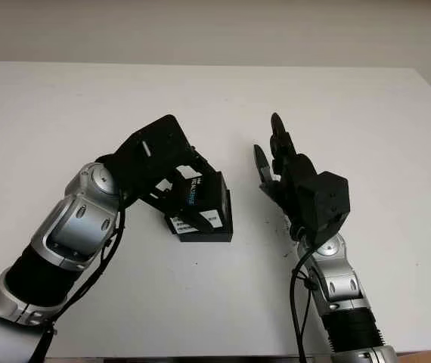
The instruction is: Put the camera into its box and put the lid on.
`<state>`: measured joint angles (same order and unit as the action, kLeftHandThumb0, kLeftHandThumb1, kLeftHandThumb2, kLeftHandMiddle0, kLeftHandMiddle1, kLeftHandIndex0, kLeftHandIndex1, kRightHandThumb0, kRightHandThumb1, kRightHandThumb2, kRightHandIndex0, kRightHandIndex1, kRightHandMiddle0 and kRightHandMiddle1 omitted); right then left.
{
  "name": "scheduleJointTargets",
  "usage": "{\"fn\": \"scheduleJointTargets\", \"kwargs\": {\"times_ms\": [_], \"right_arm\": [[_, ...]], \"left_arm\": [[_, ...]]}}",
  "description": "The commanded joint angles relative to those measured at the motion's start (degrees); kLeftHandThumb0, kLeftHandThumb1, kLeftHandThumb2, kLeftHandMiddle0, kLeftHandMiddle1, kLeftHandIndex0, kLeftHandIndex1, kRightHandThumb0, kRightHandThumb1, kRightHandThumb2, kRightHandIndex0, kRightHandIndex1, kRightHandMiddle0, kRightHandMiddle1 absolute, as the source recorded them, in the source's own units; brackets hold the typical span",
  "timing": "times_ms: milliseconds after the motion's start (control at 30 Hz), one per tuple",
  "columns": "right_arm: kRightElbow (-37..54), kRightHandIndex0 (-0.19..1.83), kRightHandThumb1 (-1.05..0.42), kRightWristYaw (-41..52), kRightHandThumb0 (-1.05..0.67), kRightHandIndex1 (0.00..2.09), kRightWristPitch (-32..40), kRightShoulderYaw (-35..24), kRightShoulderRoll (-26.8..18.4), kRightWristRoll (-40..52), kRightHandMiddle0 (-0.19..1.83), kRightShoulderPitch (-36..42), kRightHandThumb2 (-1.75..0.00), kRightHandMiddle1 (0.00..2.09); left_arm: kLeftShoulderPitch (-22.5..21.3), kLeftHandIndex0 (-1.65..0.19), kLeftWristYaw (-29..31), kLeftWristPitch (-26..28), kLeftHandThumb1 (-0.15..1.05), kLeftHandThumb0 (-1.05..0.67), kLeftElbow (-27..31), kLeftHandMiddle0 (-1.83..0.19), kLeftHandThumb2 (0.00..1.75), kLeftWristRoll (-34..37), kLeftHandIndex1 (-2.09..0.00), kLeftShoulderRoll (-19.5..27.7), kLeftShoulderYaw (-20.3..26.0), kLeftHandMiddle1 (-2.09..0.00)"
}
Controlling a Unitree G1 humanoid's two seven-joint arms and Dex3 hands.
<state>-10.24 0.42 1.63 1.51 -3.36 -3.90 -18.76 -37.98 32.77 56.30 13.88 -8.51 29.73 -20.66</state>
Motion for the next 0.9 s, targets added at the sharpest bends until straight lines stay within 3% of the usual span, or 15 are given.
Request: {"fn": "scheduleJointTargets", "kwargs": {"times_ms": [0,567,867], "right_arm": [[0.1,-0.09,-1.05,0.0,-0.7,0.05,-0.4,-0.3,-0.2,0.0,-0.06,-0.7,-0.54,0.05],[-0.3,-0.09,-1.05,-0.2,-0.7,0.06,-0.3,-0.4,0.2,0.3,-0.06,-0.9,-0.53,0.06],[-0.8,-0.08,-1.05,-0.3,-0.7,0.06,-0.7,-0.3,0.3,0.2,-0.06,-1.2,-0.54,0.06]], "left_arm": [[1.0,-0.2,0.2,0.6,1.02,-0.19,-0.9,-0.44,0.06,0.1,-1.67,-1.0,-2.4,-1.74],[3.0,-0.21,-3.8,3.5,1.01,-0.21,1.4,-0.49,0.05,1.3,-1.71,-4.7,-1.9,-1.8],[4.8,-0.18,-3.7,4.2,1.01,-0.23,5.7,-0.43,0.05,1.5,-1.75,-3.2,-2.6,-1.84]]}}
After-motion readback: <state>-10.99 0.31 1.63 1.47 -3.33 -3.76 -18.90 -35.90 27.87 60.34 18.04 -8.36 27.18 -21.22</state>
